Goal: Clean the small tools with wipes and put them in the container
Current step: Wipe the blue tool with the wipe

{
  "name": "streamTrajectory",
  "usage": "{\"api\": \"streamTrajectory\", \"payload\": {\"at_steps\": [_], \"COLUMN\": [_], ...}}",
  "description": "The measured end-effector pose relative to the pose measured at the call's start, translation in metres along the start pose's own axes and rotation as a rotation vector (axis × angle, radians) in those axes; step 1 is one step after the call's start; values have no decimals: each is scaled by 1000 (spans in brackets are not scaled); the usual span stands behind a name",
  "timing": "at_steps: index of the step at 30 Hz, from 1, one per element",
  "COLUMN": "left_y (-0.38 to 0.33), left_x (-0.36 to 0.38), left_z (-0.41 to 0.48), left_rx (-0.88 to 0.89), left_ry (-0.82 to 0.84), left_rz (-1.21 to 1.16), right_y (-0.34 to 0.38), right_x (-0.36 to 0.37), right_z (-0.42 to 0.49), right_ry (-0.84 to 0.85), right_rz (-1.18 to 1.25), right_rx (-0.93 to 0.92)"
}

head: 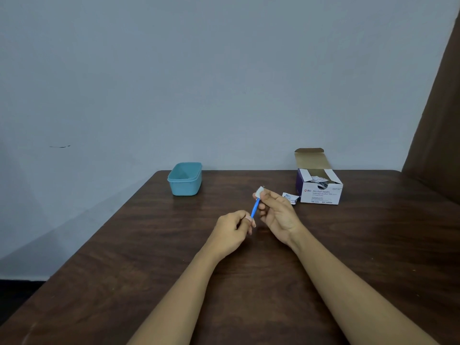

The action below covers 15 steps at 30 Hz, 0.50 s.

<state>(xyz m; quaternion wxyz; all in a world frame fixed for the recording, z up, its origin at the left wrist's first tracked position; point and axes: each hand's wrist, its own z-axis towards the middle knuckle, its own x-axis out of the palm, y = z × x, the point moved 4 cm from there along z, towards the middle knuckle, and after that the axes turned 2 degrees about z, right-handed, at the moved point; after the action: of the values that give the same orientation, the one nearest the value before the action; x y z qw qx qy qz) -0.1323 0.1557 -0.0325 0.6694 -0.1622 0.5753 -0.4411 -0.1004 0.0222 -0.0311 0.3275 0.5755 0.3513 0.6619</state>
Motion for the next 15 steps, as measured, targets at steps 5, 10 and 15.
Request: {"api": "streamTrajectory", "payload": {"at_steps": [5, 10, 15], "left_y": [4, 3, 2], "left_x": [0, -2, -5], "left_z": [2, 6, 5], "left_rx": [-54, -108, -104], "left_ry": [99, 140, 147], "left_rz": [-173, -214, -248], "right_y": [-1, 0, 1], "right_x": [0, 1, -2], "right_z": [-1, -1, 1], "right_ry": [50, 69, 18], "right_rz": [23, 52, 68], "right_rx": [62, 53, 39]}}
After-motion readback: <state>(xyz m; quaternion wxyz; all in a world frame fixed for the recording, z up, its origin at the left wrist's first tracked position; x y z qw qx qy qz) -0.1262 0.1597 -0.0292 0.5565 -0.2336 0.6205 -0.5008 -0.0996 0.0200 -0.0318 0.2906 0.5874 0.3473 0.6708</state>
